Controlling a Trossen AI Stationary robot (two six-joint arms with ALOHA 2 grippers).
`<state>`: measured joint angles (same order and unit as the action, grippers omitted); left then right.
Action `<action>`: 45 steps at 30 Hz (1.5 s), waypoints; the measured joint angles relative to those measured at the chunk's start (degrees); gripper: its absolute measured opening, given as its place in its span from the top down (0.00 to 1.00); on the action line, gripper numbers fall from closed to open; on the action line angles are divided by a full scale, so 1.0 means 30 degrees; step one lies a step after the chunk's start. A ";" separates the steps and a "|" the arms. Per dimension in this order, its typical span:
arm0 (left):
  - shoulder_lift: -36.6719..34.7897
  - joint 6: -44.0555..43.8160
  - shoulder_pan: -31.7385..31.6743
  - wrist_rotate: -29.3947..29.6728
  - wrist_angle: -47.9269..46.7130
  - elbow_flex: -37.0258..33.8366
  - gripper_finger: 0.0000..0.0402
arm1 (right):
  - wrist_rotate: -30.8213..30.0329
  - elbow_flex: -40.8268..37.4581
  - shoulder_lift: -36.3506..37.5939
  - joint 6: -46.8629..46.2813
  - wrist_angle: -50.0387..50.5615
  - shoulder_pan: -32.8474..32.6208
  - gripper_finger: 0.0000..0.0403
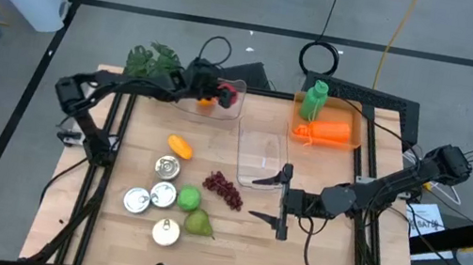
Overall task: Pick & Place Food Item
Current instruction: Put the red bell pepper into the top transparent bin
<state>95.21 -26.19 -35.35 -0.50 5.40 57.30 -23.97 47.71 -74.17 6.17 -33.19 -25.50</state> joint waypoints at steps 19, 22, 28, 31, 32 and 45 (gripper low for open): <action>0.3562 0.0031 0.0299 0.1192 0.3024 0.0016 0.30 | 0.0007 -0.0019 0.0000 -0.0831 0.0158 0.0621 0.17; 0.3914 0.0067 0.0295 0.1479 0.3285 0.0015 0.26 | 0.0015 -0.0019 0.0000 -0.0831 0.0170 0.0621 0.17; 0.4157 0.0186 0.0294 0.2182 0.3480 0.0015 0.21 | 0.0015 -0.0019 -0.0007 -0.0831 0.0365 0.0621 0.17; 0.4141 0.0172 0.0386 0.2174 0.3798 0.0015 0.19 | 0.0015 -0.0019 -0.0007 -0.0831 0.0380 0.0613 0.17; 0.4090 0.0172 0.0428 0.2181 0.3851 0.0015 0.18 | 0.0015 -0.0019 -0.0007 -0.0831 0.0394 0.0613 0.17; 0.4062 0.0114 0.0474 0.2332 0.4253 0.0015 0.15 | 0.0015 -0.0019 -0.0007 -0.0838 0.0460 0.0613 0.17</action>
<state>107.39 -25.85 -33.93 6.49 18.15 57.34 -23.92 47.66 -74.19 3.66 -31.81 -23.66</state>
